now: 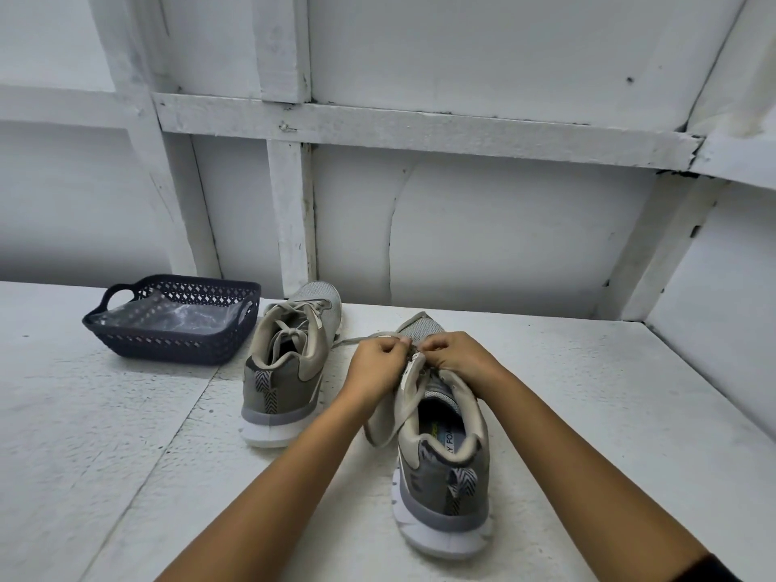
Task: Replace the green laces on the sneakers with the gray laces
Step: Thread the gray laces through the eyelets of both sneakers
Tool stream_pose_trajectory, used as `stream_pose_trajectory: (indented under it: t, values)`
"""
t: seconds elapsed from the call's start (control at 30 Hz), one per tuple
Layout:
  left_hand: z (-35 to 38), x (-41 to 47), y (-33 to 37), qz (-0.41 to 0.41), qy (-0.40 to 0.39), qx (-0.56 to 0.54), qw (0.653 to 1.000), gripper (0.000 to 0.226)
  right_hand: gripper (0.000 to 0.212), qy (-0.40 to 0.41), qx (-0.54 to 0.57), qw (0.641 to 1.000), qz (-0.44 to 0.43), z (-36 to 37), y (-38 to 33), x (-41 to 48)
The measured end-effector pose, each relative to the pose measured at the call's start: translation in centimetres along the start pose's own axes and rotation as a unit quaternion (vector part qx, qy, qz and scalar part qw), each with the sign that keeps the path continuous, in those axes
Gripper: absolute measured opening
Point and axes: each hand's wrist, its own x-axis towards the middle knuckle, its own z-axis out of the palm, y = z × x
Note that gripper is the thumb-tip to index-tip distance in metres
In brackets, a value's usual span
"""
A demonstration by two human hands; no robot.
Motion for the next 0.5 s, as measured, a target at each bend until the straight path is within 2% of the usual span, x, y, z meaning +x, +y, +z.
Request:
stream_pose_trajectory:
  t: [0.1,0.2,0.27,0.33,0.43,0.47,0.5]
  values:
    - [-0.7,-1.0,0.6,-0.031,-0.075,-0.029,0.996,0.042,0.026,-0.005,0.033,0.999,0.008,-0.4,0.3,-0.3]
    - [-1.0,-2.0,0.6,0.002,-0.143,-0.011,0.990,0.059,0.024,0.017,0.073,0.997,0.018,-0.8,0.7,-0.7]
    - [-0.8,-2.6,0.5,0.012,-0.166,-0.019,0.986,0.058,0.025,0.044,0.149,0.988,0.023,-1.1,0.7,-1.3]
    - [-0.3,-3.1,0.5,0.007,-0.153,-0.037,0.988,0.050,0.026,0.065,0.249,0.966,0.018,-1.4,0.3,-2.0]
    - [0.3,-3.4,0.2,0.006,-0.127,-0.056,0.990,0.019,0.030,0.066,0.392,0.917,-0.016,-2.3,-1.3,-3.3]
    - [0.3,-3.5,0.2,0.005,-0.121,-0.060,0.991,0.022,0.032,0.061,0.438,0.896,-0.029,-2.6,-2.1,-3.7]
    - [0.4,-3.4,0.0,0.003,-0.111,-0.061,0.992,0.036,0.033,0.065,0.475,0.877,-0.036,-3.1,-3.0,-3.9]
